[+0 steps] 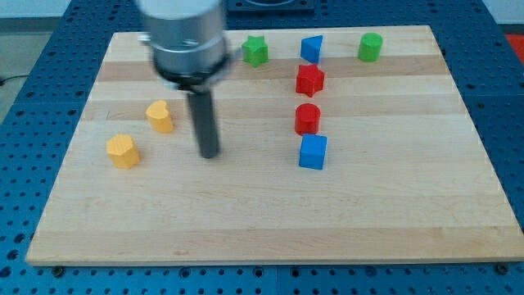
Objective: Move the yellow heart left to the green star
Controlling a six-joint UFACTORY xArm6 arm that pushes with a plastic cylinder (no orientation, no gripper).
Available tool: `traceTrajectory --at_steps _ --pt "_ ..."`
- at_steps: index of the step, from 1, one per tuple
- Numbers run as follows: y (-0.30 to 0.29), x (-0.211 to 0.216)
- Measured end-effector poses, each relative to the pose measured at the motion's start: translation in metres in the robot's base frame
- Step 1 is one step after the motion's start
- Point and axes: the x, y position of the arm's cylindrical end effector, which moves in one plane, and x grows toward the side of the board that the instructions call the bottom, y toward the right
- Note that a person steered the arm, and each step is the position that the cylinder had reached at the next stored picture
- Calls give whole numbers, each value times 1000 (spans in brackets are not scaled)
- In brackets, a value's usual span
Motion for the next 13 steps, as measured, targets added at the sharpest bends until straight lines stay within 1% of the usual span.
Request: traceTrajectory --at_steps 1,2,3,4,5,6,8,9,10,12,13 --pt "-36 -30" --pt "-38 -45" --pt "-60 -65" --pt "-102 -99" --pt "-110 -122" --pt "-110 -122" --pt "-109 -103" --pt "-99 -104" --pt "-74 -122" --pt "-36 -179" --pt "-18 -191"
